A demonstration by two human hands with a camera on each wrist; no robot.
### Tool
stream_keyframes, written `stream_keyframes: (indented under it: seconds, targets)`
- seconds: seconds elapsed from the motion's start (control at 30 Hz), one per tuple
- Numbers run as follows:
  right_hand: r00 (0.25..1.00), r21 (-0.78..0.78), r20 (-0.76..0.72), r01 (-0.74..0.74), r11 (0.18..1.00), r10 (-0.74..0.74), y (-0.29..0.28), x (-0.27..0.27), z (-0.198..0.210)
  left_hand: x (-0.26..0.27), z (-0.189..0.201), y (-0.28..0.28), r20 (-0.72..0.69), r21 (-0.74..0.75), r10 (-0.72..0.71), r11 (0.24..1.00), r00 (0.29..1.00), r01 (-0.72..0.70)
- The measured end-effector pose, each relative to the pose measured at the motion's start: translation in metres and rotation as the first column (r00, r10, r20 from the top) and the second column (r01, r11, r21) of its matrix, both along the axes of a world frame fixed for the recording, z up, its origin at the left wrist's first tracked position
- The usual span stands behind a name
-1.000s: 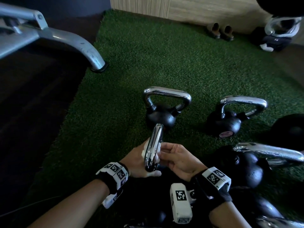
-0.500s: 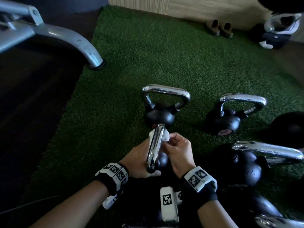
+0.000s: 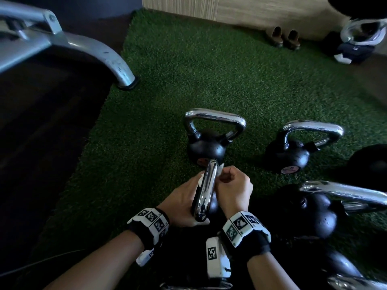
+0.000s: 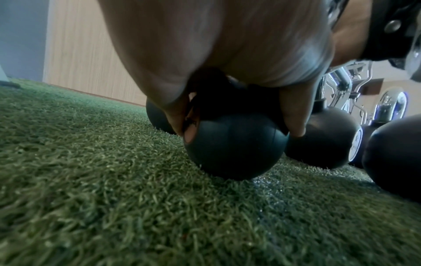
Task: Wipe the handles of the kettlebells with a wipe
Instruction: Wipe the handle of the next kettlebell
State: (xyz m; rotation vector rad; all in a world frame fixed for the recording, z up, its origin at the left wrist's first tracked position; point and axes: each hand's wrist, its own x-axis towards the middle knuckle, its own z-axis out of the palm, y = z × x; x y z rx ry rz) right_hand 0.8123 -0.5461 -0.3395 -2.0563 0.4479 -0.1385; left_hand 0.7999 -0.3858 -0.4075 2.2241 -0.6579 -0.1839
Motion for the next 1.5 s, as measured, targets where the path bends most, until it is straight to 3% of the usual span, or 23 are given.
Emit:
stream_keyframes:
  seconds: [0.07,0.2,0.27,0.33,0.43,0.53,0.63,0.7,0.83,0.97,1.07,1.17,1.33,1.5]
  targets:
    - [0.998,-0.060,-0.041,-0.055,0.997,0.052,-0.001,0.000,0.000,0.003,0.004,0.001,-0.061,-0.033,0.002,0.999,0.998,-0.004]
    - [0.977,-0.125,-0.159,-0.162,0.979,0.141,-0.008,0.004,0.005,0.017,0.016,0.009,-0.271,-0.145,-0.169,0.980,0.948,0.134]
    - [0.932,-0.002,-0.289,-0.227,0.974,0.217,-0.015,0.001,0.008,0.028,0.028,0.017,-0.410,-0.090,-0.213,0.977,0.887,0.193]
    - [0.857,0.154,-0.396,-0.291,0.944,0.329,-0.020,-0.006,0.014,0.043,0.037,0.019,-0.456,0.001,-0.158,0.984,0.876,0.178]
    - [0.745,0.326,-0.418,-0.411,0.851,0.520,-0.022,-0.010,0.032,0.070,0.041,0.009,-0.458,-0.099,-0.100,0.993,0.883,0.061]
    - [0.667,0.432,-0.387,-0.479,0.764,0.637,-0.023,-0.009,0.049,0.087,0.059,-0.004,-0.434,-0.189,-0.139,0.980,0.890,0.061]
    - [0.581,0.424,-0.410,-0.561,0.711,0.703,-0.022,-0.008,0.057,0.094,0.072,-0.009,-0.354,-0.079,-0.156,0.987,0.922,0.137]
    - [0.552,0.328,-0.454,-0.627,0.707,0.700,-0.021,-0.007,0.058,0.091,0.073,-0.011,-0.306,-0.056,-0.144,0.990,0.941,0.133]
    - [0.604,0.047,-0.499,-0.697,0.715,0.621,-0.014,-0.010,0.062,0.084,0.064,-0.004,-0.334,-0.164,-0.069,0.986,0.940,0.014]
    - [0.663,-0.108,-0.495,-0.689,0.717,0.562,-0.022,-0.011,0.066,0.067,0.057,0.004,-0.262,-0.152,0.164,0.966,0.951,-0.209]
    - [0.679,-0.193,-0.464,-0.704,0.684,0.568,-0.039,-0.012,0.076,0.043,0.058,0.015,-0.175,-0.115,0.354,0.919,0.919,-0.376]
    - [0.712,-0.317,-0.411,-0.697,0.643,0.569,-0.054,-0.007,0.088,0.011,0.059,0.027,-0.219,-0.152,0.446,0.863,0.868,-0.482]
    - [0.721,-0.421,-0.324,-0.690,0.589,0.613,-0.066,0.007,0.078,-0.035,0.061,0.031,-0.361,-0.293,0.430,0.790,0.827,-0.539]
    - [0.732,-0.406,-0.277,-0.676,0.615,0.622,-0.070,0.002,0.067,-0.030,0.064,0.040,-0.292,-0.258,0.350,0.867,0.890,-0.426]
